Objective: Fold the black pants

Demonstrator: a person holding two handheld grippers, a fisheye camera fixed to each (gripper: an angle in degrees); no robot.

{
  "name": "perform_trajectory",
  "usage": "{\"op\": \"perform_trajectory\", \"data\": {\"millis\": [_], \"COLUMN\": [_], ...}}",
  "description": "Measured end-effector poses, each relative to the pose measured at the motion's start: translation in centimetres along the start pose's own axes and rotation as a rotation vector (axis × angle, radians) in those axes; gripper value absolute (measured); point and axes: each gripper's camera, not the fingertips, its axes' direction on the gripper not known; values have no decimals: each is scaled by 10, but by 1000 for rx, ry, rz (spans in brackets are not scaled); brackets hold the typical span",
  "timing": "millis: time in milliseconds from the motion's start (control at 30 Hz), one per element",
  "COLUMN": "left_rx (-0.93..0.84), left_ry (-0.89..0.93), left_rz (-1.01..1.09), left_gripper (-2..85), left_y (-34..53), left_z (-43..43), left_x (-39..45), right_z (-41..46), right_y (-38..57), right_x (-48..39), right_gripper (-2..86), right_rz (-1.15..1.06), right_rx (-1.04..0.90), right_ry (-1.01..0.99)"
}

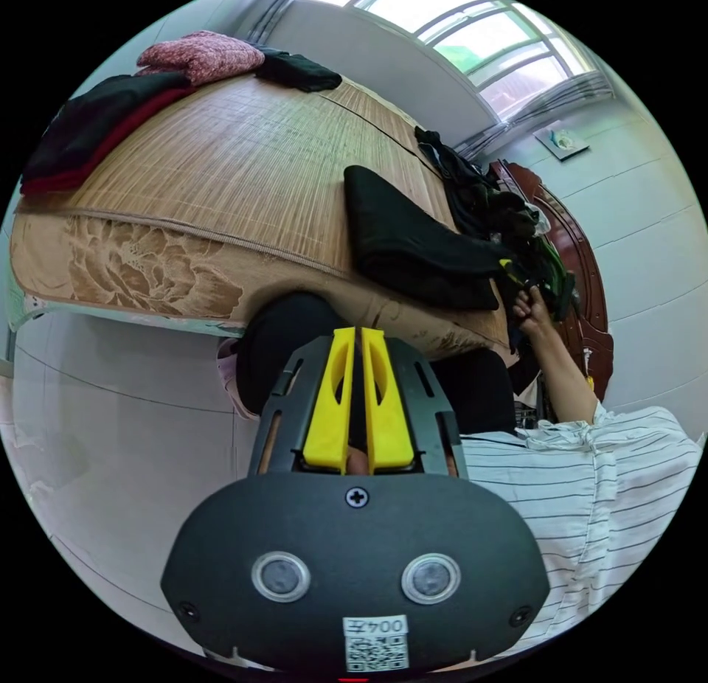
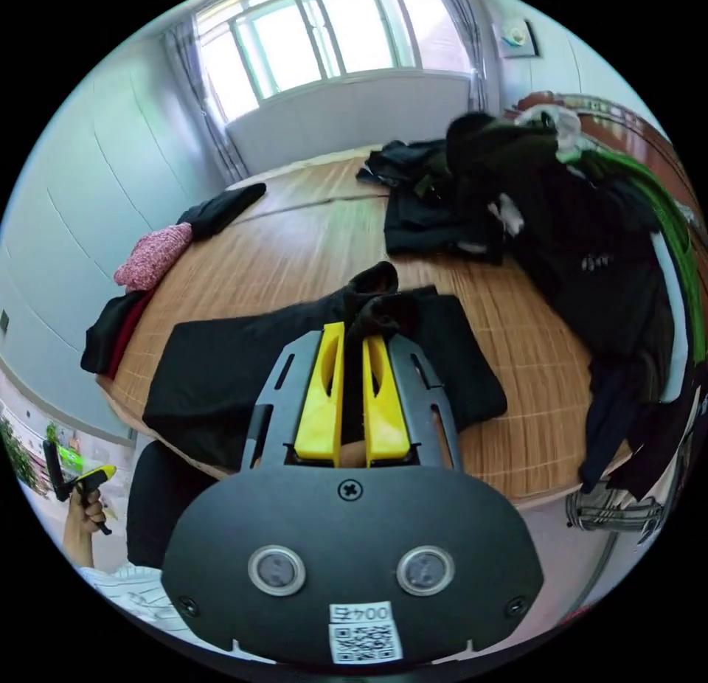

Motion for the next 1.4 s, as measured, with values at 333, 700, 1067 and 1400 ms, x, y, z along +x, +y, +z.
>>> {"op": "perform_trajectory", "data": {"millis": [333,700,1067,1400], "left_rx": [6,78,-77,-73], "left_ry": [19,-33,-363,-366], "left_rz": [56,208,358,355], "left_gripper": [13,3,4,5], "left_y": [-3,-41,-63,14], "left_z": [65,216,490,568], "left_x": [27,75,88,21], "right_z": [23,23,-13,-73], "right_y": [33,-27,-69,6], "right_x": [111,166,52,181], "right_gripper": [134,160,55,38], "right_rz": [514,601,-283,317], "right_rx": [-34,-262,-183,104], "right_ry": [-555,-645,124,-331]}}
